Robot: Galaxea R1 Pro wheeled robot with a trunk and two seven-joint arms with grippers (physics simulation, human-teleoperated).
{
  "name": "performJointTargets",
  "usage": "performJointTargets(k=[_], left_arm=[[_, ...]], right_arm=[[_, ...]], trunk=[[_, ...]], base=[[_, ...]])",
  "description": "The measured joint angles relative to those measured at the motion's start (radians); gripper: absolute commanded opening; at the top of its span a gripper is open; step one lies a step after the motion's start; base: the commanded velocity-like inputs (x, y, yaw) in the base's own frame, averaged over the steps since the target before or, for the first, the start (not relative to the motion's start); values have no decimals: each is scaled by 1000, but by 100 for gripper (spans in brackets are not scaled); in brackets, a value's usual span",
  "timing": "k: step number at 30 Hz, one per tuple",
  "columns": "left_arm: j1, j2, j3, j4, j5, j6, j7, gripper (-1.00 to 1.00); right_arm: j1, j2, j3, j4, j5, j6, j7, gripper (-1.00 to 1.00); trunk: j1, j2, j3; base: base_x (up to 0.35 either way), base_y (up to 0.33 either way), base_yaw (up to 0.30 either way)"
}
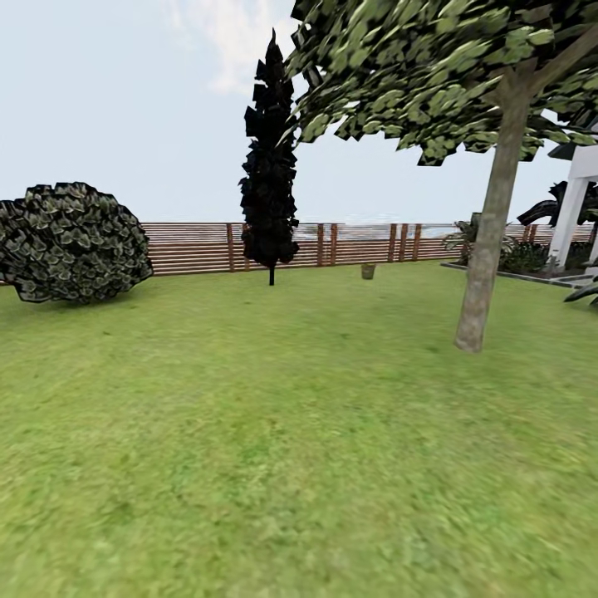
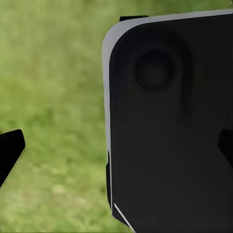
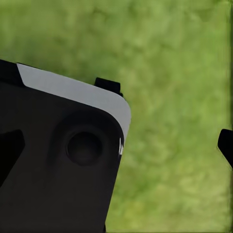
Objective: Take the three Easter eggs out of the wicker basket on the lawn in the garden, then place them on the lawn next to a single tree (choose any tree) so that all three eggs are next to the same tree and none are left in the basket.
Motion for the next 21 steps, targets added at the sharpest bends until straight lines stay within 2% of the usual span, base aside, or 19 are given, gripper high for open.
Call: performJointTargets(k=[21], left_arm=[[0,0,1,0,0,0,0,100]], right_arm=[[0,0,0,0,0,0,0,100]], trunk=[[0,0,0]], base=[[332,0,-27]])
